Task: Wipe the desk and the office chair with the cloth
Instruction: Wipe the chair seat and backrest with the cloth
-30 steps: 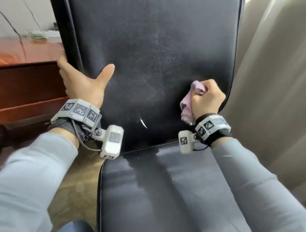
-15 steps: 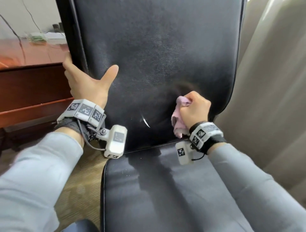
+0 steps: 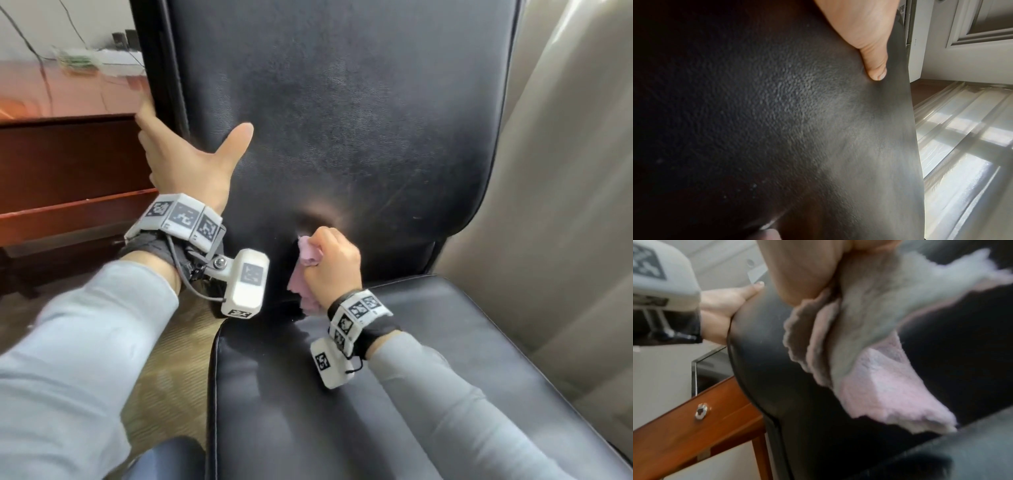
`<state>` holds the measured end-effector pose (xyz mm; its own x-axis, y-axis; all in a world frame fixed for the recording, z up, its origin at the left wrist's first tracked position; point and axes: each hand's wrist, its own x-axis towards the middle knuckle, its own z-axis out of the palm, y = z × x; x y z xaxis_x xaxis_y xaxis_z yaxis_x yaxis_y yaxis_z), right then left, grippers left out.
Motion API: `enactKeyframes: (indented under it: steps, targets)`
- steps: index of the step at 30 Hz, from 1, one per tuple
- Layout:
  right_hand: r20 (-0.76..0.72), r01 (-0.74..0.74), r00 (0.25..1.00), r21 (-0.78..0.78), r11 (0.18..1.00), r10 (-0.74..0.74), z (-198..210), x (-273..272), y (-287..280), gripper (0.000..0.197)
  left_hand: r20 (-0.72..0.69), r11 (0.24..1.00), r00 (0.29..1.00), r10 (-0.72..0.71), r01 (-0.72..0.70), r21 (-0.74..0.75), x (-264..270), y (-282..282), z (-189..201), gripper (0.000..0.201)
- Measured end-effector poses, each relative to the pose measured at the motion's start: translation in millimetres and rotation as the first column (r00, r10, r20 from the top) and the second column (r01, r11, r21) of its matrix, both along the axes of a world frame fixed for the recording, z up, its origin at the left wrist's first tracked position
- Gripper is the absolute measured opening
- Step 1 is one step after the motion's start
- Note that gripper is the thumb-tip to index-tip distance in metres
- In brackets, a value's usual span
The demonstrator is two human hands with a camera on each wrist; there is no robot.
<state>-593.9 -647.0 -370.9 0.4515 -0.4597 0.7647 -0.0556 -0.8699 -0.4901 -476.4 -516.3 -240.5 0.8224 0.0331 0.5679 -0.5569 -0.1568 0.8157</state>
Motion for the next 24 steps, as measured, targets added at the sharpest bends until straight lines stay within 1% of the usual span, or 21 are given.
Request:
enactKeyframes:
  steps: [2,3,5,6,7,8,9,10,11,12,13,14,15,16,18,20,21,23,24]
  targets:
    - [0.016,0.047,0.999,0.031,0.998,-0.047,23.8,-14.5,-15.2,0.015,0.001,1.000,1.000,-0.014,0.014,-0.007,-0.4,-0.2,0.5,0.112]
    - [0.035,0.105,0.993,0.078,0.991,-0.108,41.4,-24.0,-29.1,0.013,0.000,1.000,1.000,-0.018,0.018,-0.010,-0.9,-0.5,0.0,0.112]
    - [0.137,0.225,0.958,0.191,0.956,-0.253,81.5,-42.7,-60.9,0.009,-0.003,1.000,1.000,-0.019,0.019,-0.014,-1.2,-0.2,-0.8,0.112]
    - [0.205,0.293,0.922,0.185,0.938,-0.328,95.0,-47.7,-76.2,0.008,-0.006,1.000,1.000,-0.020,0.020,-0.014,-0.9,-0.3,-0.7,0.112]
    - [0.246,0.345,0.895,0.145,0.927,-0.372,104.5,-50.9,-82.3,0.008,-0.010,1.000,1.000,-0.020,0.019,-0.014,-0.9,-0.3,-0.2,0.113]
    - [0.253,0.343,0.896,0.123,0.931,-0.363,104.9,-46.2,-80.0,0.008,-0.014,1.000,1.000,-0.019,0.019,-0.013,-0.7,-0.3,0.6,0.113]
    - [0.236,0.288,0.921,0.122,0.950,-0.309,99.3,-35.4,-65.5,0.014,-0.018,1.000,1.000,-0.018,0.018,-0.012,-0.3,-0.1,1.2,0.114]
    - [0.193,0.200,0.956,0.125,0.972,-0.222,85.2,-21.7,-42.1,0.024,-0.019,1.000,1.000,-0.016,0.016,-0.012,0.5,0.1,1.1,0.114]
    - [0.152,0.077,0.984,0.099,0.992,-0.092,70.2,-11.9,-12.4,0.031,-0.021,1.000,1.000,-0.016,0.016,-0.011,1.2,0.6,0.9,0.114]
    - [0.113,-0.041,0.993,0.025,0.999,0.037,50.9,-3.6,10.9,0.031,-0.024,1.000,1.000,-0.017,0.016,-0.009,1.5,1.1,0.3,0.114]
    - [0.050,-0.129,0.990,-0.090,0.988,0.134,28.6,2.1,26.9,0.026,-0.027,1.000,0.999,-0.017,0.017,-0.007,0.9,1.3,-0.3,0.114]
    - [-0.044,-0.182,0.983,-0.137,0.974,0.178,12.1,3.0,31.8,0.023,-0.030,1.000,0.999,-0.020,0.020,-0.006,0.7,1.0,-0.3,0.114]
    - [-0.123,-0.190,0.978,-0.167,0.967,0.170,0.1,2.7,22.8,0.024,-0.031,1.000,0.999,-0.022,0.022,-0.005,-0.1,0.1,0.0,0.114]
    - [-0.176,-0.164,0.975,-0.151,0.975,0.137,0.2,-0.8,9.2,0.025,-0.030,1.000,0.999,-0.021,0.021,-0.006,-0.1,-0.6,0.5,0.114]
    - [-0.162,-0.040,0.987,-0.146,0.989,0.016,8.6,-10.6,-22.2,0.019,-0.023,1.000,0.999,-0.022,0.022,-0.011,-0.1,-2.5,1.2,0.114]
    - [-0.048,0.100,0.993,-0.125,0.987,-0.106,17.6,-20.2,-50.4,0.016,-0.027,1.000,0.999,-0.022,0.022,-0.014,1.7,-4.4,1.1,0.115]
    - [0.008,0.142,0.990,-0.098,0.985,-0.142,19.7,-22.0,-59.4,0.017,-0.034,1.000,0.999,-0.018,0.018,-0.013,2.5,-5.3,0.8,0.115]
    - [0.107,0.204,0.974,-0.033,0.978,-0.200,21.4,-15.9,-53.6,0.018,-0.040,1.000,0.999,-0.016,0.016,-0.009,3.6,-6.6,-0.3,0.115]
    - [0.138,0.199,0.971,-0.004,0.980,-0.197,19.3,-8.6,-41.7,0.018,-0.036,1.000,0.999,-0.016,0.016,-0.010,4.0,-6.9,-0.9,0.115]
